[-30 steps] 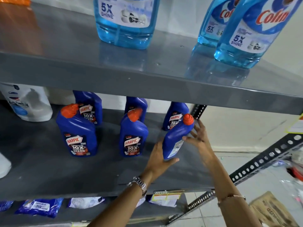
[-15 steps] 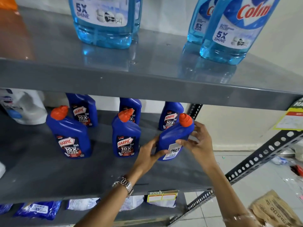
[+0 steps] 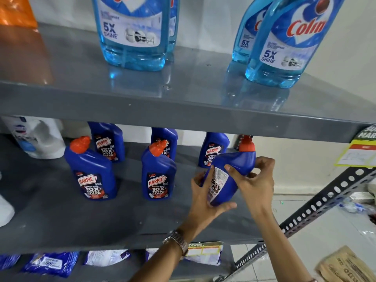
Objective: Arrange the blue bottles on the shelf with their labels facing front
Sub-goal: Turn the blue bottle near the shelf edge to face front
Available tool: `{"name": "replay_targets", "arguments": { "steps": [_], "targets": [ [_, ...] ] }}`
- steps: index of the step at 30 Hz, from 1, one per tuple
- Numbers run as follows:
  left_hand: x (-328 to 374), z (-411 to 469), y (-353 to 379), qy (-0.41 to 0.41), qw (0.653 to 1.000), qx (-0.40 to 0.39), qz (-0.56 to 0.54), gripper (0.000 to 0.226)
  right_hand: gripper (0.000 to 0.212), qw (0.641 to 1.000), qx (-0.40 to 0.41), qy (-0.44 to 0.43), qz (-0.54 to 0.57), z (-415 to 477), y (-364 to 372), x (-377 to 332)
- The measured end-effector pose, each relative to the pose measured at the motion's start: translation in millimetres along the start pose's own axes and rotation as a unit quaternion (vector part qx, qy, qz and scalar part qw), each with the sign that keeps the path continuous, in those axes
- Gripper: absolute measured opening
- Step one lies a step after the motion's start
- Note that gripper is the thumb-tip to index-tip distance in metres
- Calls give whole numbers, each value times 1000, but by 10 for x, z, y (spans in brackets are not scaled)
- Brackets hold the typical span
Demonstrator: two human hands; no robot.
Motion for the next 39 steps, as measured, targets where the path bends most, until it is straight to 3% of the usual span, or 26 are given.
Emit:
{"name": "replay_targets", "arguments": {
  "steps": [3, 6, 8, 11, 14, 21, 27, 36, 39],
  "targets": [
    [-38, 2, 29, 18, 998, 14, 57, 105, 53, 995, -94, 0, 13, 39, 72, -33],
    [-47, 55, -37, 34, 998, 17, 48, 95, 52, 971, -231, -67, 0, 53, 118, -180],
    [-26, 85, -73, 48, 998, 4, 31, 82, 54, 960, -267, -80, 6, 102, 111, -211],
    [-21, 142, -85, 38, 999, -36, -6, 62, 60, 963, -259, -66, 34, 274, 112, -151],
    [-77, 196, -14, -5, 996, -91, -10, 57, 52, 960, -264, -48, 75, 367, 201, -84],
    [-243, 453, -51, -13, 993, -99, 63, 58, 55, 982, -168, -83, -36, 426, 284, 175],
    [-550, 493, 20, -74, 988, -125, 45, 59, 50, 979, -154, -76, -110, 351, 377, 443],
    [-521, 288, -30, -36, 995, -75, 54, 66, 57, 982, -164, -50, -84, 197, 438, 467],
    [-395, -171, -229, 19, 996, -78, 48, 67, 58, 983, -76, -85, -147, -60, 285, 299]
  ]
}}
Point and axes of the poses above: each hand's wrist, its own z-axis towards the middle knuckle, its own y-axis out of the palm, x = y × z, the point moved 9 cm from there along z, towards the middle knuckle, and after that the axes turned 4 degrees about -y, right-handed, at the moved point
